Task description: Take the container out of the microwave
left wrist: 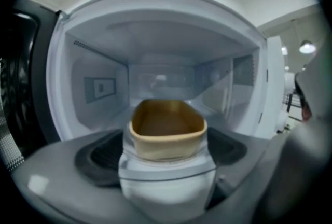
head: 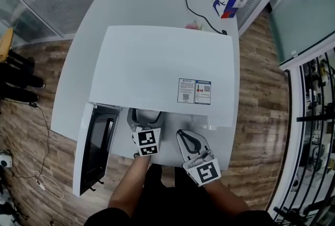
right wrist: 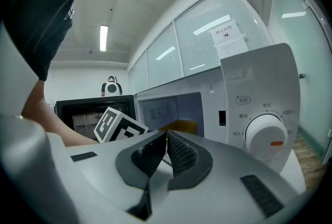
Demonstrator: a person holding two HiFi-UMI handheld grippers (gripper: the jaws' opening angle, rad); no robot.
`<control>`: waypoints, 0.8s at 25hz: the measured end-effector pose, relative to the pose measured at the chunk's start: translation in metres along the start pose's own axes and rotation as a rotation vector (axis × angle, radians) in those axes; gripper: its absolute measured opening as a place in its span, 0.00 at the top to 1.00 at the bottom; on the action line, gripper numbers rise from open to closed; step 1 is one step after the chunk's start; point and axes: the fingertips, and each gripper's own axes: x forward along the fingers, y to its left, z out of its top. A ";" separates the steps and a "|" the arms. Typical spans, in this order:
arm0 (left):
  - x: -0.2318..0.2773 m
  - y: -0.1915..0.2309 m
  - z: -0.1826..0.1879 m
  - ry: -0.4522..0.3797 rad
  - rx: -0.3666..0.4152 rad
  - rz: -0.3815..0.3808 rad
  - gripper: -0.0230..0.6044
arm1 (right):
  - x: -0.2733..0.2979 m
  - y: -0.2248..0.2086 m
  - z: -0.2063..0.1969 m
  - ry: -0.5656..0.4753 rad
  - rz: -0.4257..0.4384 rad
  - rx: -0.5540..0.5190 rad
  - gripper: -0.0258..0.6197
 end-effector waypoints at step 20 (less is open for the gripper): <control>-0.011 0.006 0.004 -0.018 0.025 -0.017 0.24 | -0.004 0.004 -0.002 0.003 0.015 -0.010 0.96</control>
